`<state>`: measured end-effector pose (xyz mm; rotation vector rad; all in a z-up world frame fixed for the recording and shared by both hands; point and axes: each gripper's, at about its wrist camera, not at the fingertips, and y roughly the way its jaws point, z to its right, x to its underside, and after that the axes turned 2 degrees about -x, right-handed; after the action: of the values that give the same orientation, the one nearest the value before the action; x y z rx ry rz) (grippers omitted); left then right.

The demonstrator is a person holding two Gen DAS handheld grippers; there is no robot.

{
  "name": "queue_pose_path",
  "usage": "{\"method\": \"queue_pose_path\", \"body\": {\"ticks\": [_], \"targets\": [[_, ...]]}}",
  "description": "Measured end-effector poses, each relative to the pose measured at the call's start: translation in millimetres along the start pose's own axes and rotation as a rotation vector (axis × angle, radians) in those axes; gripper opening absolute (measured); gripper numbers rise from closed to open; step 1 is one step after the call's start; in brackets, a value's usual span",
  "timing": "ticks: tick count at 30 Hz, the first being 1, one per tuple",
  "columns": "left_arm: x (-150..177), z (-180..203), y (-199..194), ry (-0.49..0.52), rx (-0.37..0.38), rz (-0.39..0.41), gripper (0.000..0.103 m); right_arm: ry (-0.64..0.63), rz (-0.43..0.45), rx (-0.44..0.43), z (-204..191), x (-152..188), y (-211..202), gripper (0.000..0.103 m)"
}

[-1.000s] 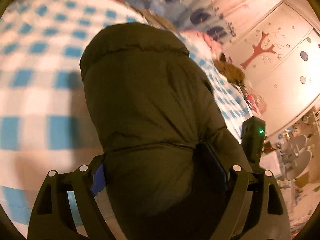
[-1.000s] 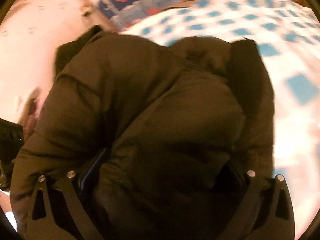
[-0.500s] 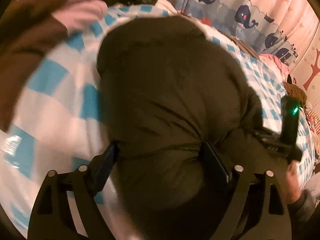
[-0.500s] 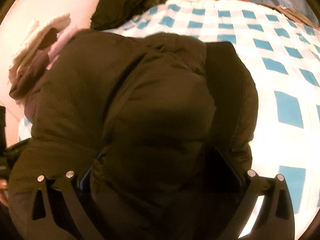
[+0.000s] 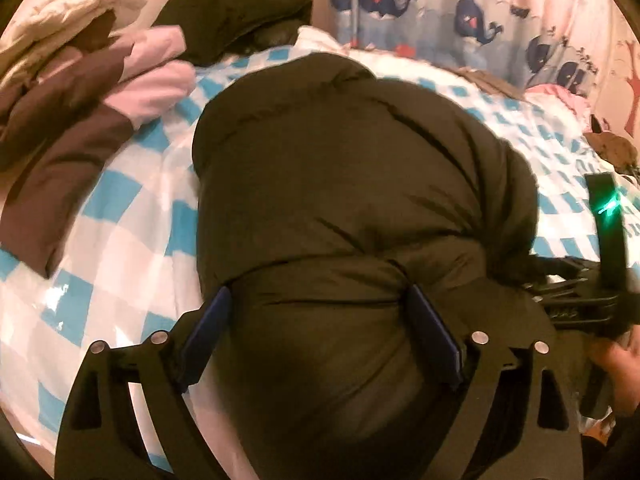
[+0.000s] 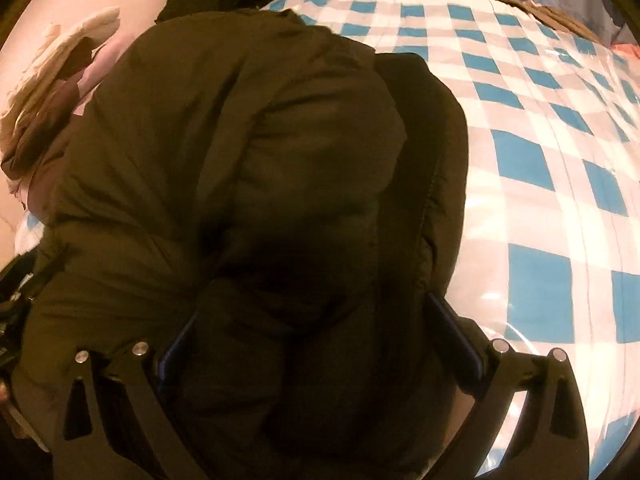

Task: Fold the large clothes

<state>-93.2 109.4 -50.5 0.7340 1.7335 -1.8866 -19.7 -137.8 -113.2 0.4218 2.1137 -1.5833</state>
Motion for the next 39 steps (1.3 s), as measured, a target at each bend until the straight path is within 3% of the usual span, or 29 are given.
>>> {"method": "queue_pose_path", "body": {"ticks": [2, 7, 11, 17, 20, 25, 39], "targets": [[-1.4, -5.0, -13.2, -0.016, -0.005, -0.006, 0.084, 0.023, 0.004, -0.005, 2.7, 0.8, -16.6, 0.097], [-1.3, -4.2, -50.0, -0.003, -0.067, 0.008, 0.086, 0.027, 0.141, -0.013, -13.9, 15.2, -88.7, 0.096], [-1.4, -3.2, -75.1, -0.024, -0.057, -0.017, 0.087, -0.024, 0.094, 0.035, -48.2, 13.8, -120.6, 0.097], [1.5, -4.6, -98.7, -0.050, -0.060, -0.015, 0.088, -0.136, 0.038, 0.138, -90.1, 10.2, -129.8, 0.096], [4.3, -7.3, -103.3, -0.069, -0.058, -0.027, 0.088, -0.144, 0.015, 0.126, -98.4, 17.6, -126.5, 0.097], [10.8, -1.1, -107.1, -0.025, -0.086, -0.030, 0.088, -0.118, -0.004, 0.128, -96.0, 34.9, -124.8, 0.097], [17.1, 5.5, -113.8, -0.009, -0.063, -0.049, 0.088, -0.062, -0.011, 0.119, -81.7, 46.1, -135.7, 0.096]]}}
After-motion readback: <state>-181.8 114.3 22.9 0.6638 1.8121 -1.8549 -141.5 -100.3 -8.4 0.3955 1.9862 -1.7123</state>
